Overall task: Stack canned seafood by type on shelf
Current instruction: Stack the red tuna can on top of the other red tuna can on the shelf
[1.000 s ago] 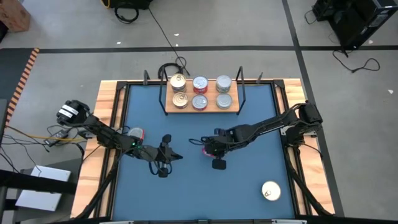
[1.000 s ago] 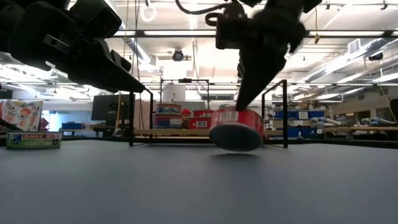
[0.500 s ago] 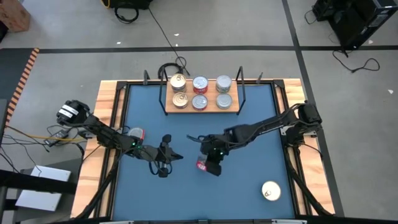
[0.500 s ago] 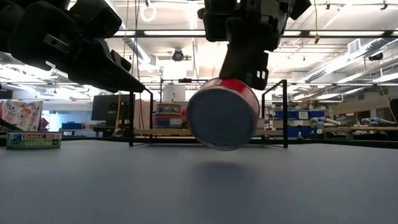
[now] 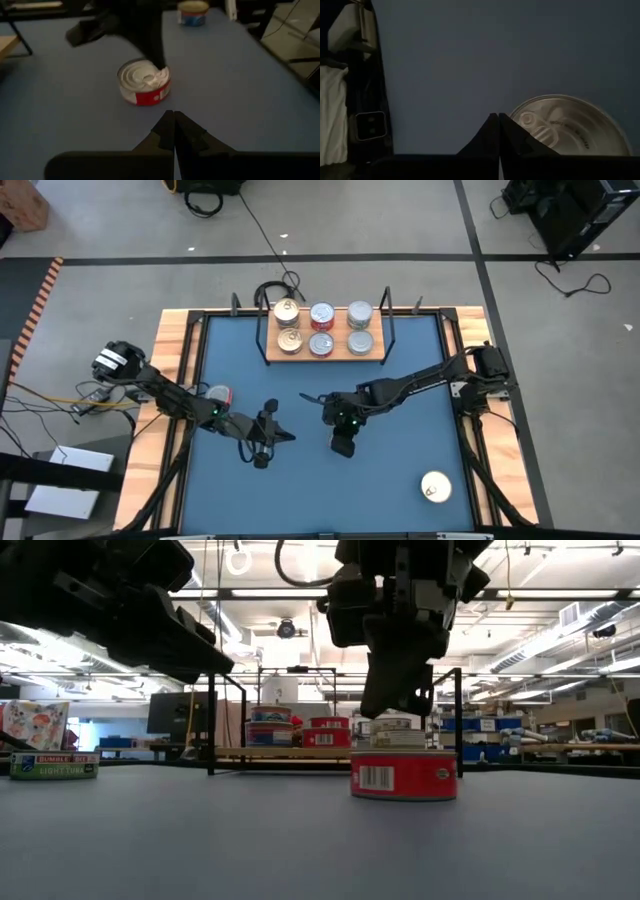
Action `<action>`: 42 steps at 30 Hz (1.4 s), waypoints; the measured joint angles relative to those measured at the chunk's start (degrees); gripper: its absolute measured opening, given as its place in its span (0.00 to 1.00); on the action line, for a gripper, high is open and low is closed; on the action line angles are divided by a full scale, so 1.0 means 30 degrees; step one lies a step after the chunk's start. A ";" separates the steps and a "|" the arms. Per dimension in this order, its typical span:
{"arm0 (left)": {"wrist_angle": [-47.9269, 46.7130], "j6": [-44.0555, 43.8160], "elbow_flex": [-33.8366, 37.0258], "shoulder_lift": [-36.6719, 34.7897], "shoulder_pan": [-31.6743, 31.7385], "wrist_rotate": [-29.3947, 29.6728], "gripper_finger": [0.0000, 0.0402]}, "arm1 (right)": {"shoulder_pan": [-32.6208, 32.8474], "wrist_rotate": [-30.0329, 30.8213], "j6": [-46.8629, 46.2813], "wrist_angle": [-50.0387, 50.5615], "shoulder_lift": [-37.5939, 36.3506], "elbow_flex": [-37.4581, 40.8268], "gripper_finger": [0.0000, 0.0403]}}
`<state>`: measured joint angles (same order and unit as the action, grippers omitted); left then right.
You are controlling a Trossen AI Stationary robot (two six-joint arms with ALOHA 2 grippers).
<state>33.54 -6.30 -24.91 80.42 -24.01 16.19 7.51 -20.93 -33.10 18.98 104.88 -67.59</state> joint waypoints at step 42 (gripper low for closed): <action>-0.0523 0.0029 0.0025 -0.0015 0.0113 0.0831 0.01 | 0.4591 0.9772 1.2173 0.3725 0.0780 -0.0263 0.02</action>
<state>31.97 -6.21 -24.84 80.38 -23.67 18.68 21.28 8.39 3.41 30.15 107.22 -68.38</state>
